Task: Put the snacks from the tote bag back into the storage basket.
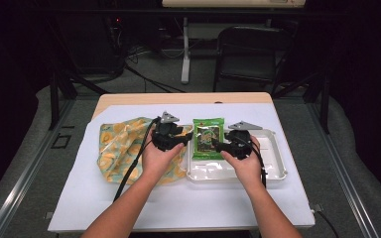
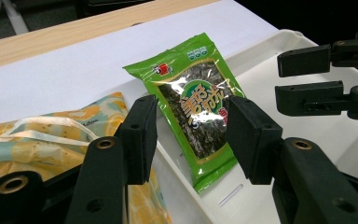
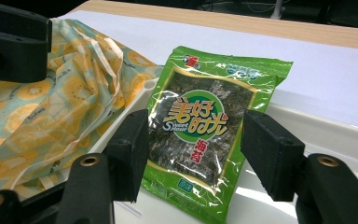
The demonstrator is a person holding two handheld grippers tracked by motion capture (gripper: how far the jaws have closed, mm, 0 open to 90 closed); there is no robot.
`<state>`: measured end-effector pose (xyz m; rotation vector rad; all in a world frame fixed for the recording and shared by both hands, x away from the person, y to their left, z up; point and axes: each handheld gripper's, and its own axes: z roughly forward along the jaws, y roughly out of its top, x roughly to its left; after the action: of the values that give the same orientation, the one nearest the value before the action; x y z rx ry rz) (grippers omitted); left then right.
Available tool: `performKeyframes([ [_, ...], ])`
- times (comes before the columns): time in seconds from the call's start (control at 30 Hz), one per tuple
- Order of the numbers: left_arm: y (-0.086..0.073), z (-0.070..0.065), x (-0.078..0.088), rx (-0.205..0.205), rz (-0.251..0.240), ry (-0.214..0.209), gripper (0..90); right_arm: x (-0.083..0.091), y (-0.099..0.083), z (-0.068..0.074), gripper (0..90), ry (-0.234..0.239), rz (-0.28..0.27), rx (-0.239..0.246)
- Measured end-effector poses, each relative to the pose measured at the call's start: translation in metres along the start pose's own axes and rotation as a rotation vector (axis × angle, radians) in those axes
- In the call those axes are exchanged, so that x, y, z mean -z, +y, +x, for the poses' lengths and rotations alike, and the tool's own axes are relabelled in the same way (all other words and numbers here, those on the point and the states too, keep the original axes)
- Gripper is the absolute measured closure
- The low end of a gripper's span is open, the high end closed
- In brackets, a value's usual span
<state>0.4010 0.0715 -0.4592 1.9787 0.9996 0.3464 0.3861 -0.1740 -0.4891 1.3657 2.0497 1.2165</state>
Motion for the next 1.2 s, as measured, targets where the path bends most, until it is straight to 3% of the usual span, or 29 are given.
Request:
performKeyframes([
  [0.4,-0.008,0.008,0.009,0.012,0.000,-0.003,53.3,0.007,0.000,0.006,41.1,0.012,-0.008,0.019],
  [0.43,-0.009,0.008,0.009,0.013,-0.008,-0.001,53.3,0.006,0.000,0.006,41.0,0.077,-0.036,0.018],
  [0.63,-0.015,0.015,0.022,0.005,-0.011,0.000,53.3,0.009,-0.001,0.011,41.0,0.140,-0.055,0.023],
  [0.8,-0.022,0.021,0.037,-0.007,-0.016,0.004,53.1,0.016,0.002,0.024,41.1,0.089,-0.041,0.050],
  [0.83,-0.022,0.023,0.039,-0.013,-0.014,0.007,53.1,0.017,0.003,0.027,41.1,0.059,-0.038,0.055],
  [1.2,-0.037,0.038,0.075,-0.004,-0.035,-0.010,52.4,0.024,0.003,0.057,41.2,0.122,-0.006,0.167],
])
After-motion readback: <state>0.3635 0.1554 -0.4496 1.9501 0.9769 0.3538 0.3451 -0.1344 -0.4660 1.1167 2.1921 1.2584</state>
